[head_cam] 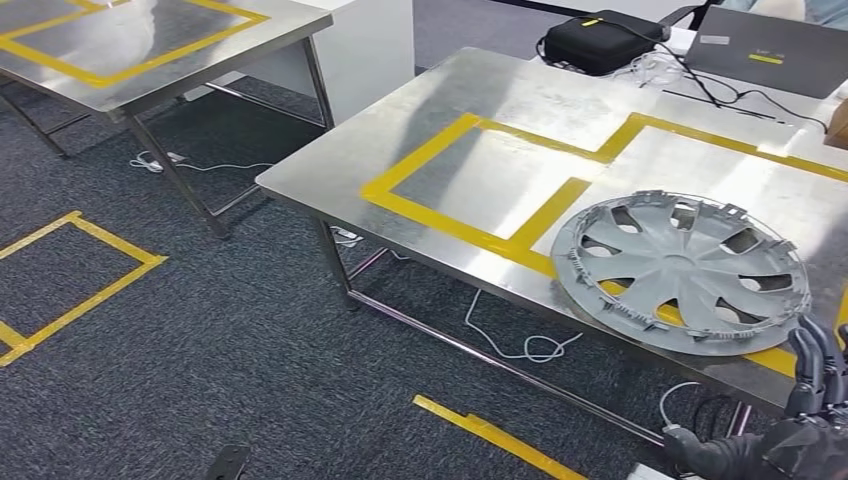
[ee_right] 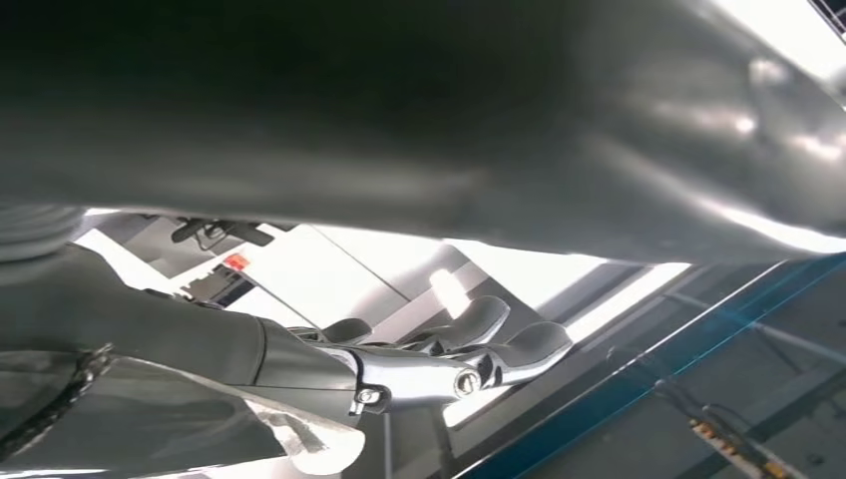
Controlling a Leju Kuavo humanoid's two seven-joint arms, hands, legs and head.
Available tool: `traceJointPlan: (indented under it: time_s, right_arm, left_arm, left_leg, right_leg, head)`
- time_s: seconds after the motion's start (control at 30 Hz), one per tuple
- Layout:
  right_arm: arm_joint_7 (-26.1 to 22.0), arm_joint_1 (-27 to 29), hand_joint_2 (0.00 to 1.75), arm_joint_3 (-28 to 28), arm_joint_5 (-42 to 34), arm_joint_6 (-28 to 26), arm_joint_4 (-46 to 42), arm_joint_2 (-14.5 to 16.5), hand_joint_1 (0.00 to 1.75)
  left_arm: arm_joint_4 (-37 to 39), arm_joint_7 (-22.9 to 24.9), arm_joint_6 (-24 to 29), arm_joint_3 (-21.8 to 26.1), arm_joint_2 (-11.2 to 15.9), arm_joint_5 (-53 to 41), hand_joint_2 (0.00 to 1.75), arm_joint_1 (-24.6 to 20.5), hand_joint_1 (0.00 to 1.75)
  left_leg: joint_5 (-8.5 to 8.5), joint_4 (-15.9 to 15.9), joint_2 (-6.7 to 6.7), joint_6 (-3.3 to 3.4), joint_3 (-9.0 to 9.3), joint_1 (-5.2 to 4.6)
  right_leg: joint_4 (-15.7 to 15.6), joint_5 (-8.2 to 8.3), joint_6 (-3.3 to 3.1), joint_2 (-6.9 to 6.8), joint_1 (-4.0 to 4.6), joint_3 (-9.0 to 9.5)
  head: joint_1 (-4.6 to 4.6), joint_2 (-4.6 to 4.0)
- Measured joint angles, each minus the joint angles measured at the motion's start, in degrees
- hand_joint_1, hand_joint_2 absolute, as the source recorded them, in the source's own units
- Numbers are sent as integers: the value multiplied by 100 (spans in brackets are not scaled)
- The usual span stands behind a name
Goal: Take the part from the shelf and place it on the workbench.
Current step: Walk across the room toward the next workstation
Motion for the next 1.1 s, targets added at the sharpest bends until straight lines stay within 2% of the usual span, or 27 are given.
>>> traceJointPlan:
  time_s: [0.03, 0.1, 0.13, 0.17, 0.2, 0.27, 0.3, 0.33, 0.37, 0.4, 0.47, 0.5, 0.53, 0.63, 0.67, 0.7, 0.73, 0.77, 0.8, 0.83, 0.87, 0.9, 0.93, 0.97, 1.0, 1.03, 1.1]
  right_arm:
    - [2, 0, 0, 0, -2, 0, -3, 0, 0]
    - [7, 5, 0, -1, -4, 0, -9, 0, 0]
    - [8, 4, 0, -3, -5, 0, -9, 1, 0]
    - [8, 3, 0, -4, -6, -1, -10, 5, 0]
    - [8, 2, 0, -6, -6, -1, -10, 10, 0]
    - [8, 5, 0, -7, -7, -2, -10, 21, 0]
    - [9, 5, 0, -7, -7, -2, -10, 22, 0]
    - [9, 5, 0, -7, -7, -2, -10, 22, 0]
    - [10, 4, 0, -7, -8, -2, -10, 22, 0]
    - [10, 3, 0, -7, -8, -2, -10, 23, 0]
    - [11, -2, 0, -7, -8, -2, -10, 25, 0]
    - [12, -4, 0, -7, -7, -2, -10, 26, 0]
    - [13, -7, 0, -7, -7, -2, -10, 26, 0]
    - [14, -10, 0, -7, -8, -2, -9, 26, 0]
    - [15, -10, 0, -7, -8, -2, -9, 26, 0]
    - [17, -9, 0, -6, -9, -2, -9, 26, 0]
    - [19, -8, 0, -5, -9, -2, -8, 26, 0]
    - [22, -8, 0, -4, -10, -2, -8, 26, 0]
    - [25, -6, 0, -3, -11, -2, -5, 26, 0]
    - [28, -4, 0, -2, -13, -2, -1, 26, 0]
    - [31, -1, 0, -1, -16, -2, 3, 26, 0]
    - [33, 0, 0, 0, -19, -2, 6, 26, 0]
    - [34, 0, 0, 0, -22, -3, 8, 26, 0]
    - [34, -3, 0, 0, -26, -3, 8, 26, 0]
    - [36, -5, 0, 0, -32, -4, 8, 26, 0]
    - [40, -4, 0, 0, -37, -4, 8, 26, 0]
    - [57, 5, 0, -1, -49, -4, 8, 26, 0]
  left_arm:
    - [0, 5, 1, 8, 0, 1, 0, 0, 0]
    - [0, 15, 8, 22, 3, 2, 0, 0, 0]
    - [0, 19, 11, 30, 6, 2, 0, 4, 0]
    - [0, 20, 15, 40, 8, 3, 0, 8, 0]
    - [0, 23, 17, 50, 10, 3, 0, 12, 0]
    - [0, 31, 17, 65, 9, 3, 0, 16, 0]
    - [0, 38, 14, 68, 9, 3, 0, 17, 0]
    - [0, 43, 10, 70, 8, 3, 0, 16, 0]
    - [0, 47, 6, 71, 8, 4, 0, 16, 0]
    - [0, 49, 2, 72, 8, 5, 0, 16, 0]
    - [0, 49, -1, 73, 14, 8, 0, 9, 0]
    - [0, 46, -2, 74, 16, 9, 0, 2, 0]
    - [0, 40, -6, 75, 17, 9, 0, -5, 0]
    - [0, 27, -16, 76, 7, 10, 0, -7, 0]
    - [0, 27, -17, 76, 2, 10, 0, -9, 0]
    - [0, 26, -17, 76, -1, 11, 0, -14, 0]
    - [0, 26, -17, 76, -2, 11, 0, -21, 0]
    - [0, 26, -17, 76, -1, 11, 0, -25, 0]
    - [0, 28, -17, 76, -3, 10, 0, -24, 0]
    - [0, 33, -17, 76, -6, 7, 0, -21, 0]
    - [0, 40, -17, 77, -9, 4, 0, -19, 0]
    - [0, 49, -17, 76, -11, 1, 0, -17, 0]
    - [0, 59, -16, 77, -14, -4, 0, -18, 0]
    - [0, 67, -15, 77, -16, -7, 0, -18, 0]
    - [0, 77, -13, 78, -22, -10, 0, -18, 0]
    - [0, 83, -10, 78, -27, -13, 0, -18, 0]
    - [0, 91, -4, 77, -39, -15, 0, -17, 0]
  left_leg:
    - [35, 6, 0, -32, -13, -6]
    - [81, 12, -3, -98, -27, 1]
    - [18, 55, -7, -133, -48, 9]
    - [-141, 181, -11, -166, -87, 16]
    - [-397, 430, -14, -198, -157, 27]
    - [-968, 1179, -15, -247, -332, 40]
    - [-1133, 1516, -14, -259, -383, 45]
    - [-1175, 1699, -15, -261, -366, 46]
    - [-1101, 1648, -15, -253, -246, 47]
    - [-966, 1405, -15, -236, -36, 46]
    - [-705, 515, -19, -170, 547, 33]
    - [-648, 148, -21, -139, 760, 24]
    - [-631, -89, -24, -113, 882, 12]
    - [-582, -206, -14, -37, 845, 7]
    - [-535, -220, -4, 5, 806, 16]
    - [-483, -236, 8, 46, 762, 27]
    - [-428, -240, 18, 73, 701, 30]
    - [-376, -237, 20, 92, 629, 23]
    - [-320, -232, 22, 99, 550, 16]
    - [-263, -223, 23, 99, 466, 8]
    - [-214, -210, 24, 95, 389, 4]
    - [-170, -193, 24, 89, 317, 2]
    - [-133, -168, 23, 76, 251, 1]
    - [-103, -140, 21, 58, 196, -1]
    - [-71, -111, 17, 33, 148, -9]
    - [-33, -87, 14, 5, 114, -17]
    - [40, -69, 11, -54, 84, -23]
  right_leg:
    - [-117, -3, -19, 4, 10, 53]
    - [-135, 48, -78, -2, 13, -14]
    - [-138, 86, -122, -11, 7, -44]
    - [-145, 131, -170, -22, -2, -81]
    - [-150, 182, -208, -34, -10, -130]
    - [-145, 277, -241, -41, -3, -229]
    - [-138, 327, -240, -43, 2, -281]
    - [-128, 375, -237, -44, 7, -331]
    - [-114, 417, -232, -44, 12, -380]
    - [-97, 453, -226, -44, 17, -435]
    - [-51, 499, -202, -41, 31, -522]
    - [-29, 521, -180, -42, 39, -557]
    - [-11, 548, -152, -43, 44, -589]
    - [7, 614, -56, -44, 41, -656]
    - [69, 532, -26, -36, 38, -707]
    - [217, 371, -1, -27, 36, -785]
    - [504, 122, 20, -18, 28, -906]
    - [868, -144, 40, -12, 24, -1035]
    - [1254, -341, 55, -11, 20, -1146]
    - [1545, -430, 66, -11, 19, -1203]
    - [1629, -379, 69, -12, 19, -1162]
    - [1535, -242, 68, -12, 19, -1033]
    - [1193, -54, 58, -12, 18, -776]
    - [759, 58, 45, -13, 19, -485]
    - [332, 103, 25, -10, 24, -202]
    - [0, 105, 5, -7, 30, -2]
    - [-201, 64, -46, 0, 48, 80]
  head:
    - [-2, 1]
    - [-4, 1]
    - [-8, 1]
    - [-17, 0]
    - [-22, 0]
    - [-37, 0]
    - [-37, 0]
    - [-38, 0]
    - [-38, 0]
    - [-40, 0]
    - [-39, 0]
    - [-36, 0]
    - [-36, 0]
    - [-33, 0]
    - [-27, 0]
    - [-16, 0]
    - [-5, 0]
    - [5, 0]
    - [12, 0]
    - [10, 0]
    - [10, 0]
    - [10, 0]
    - [10, 0]
    - [11, 0]
    - [9, 0]
    - [5, 0]
    - [0, 0]
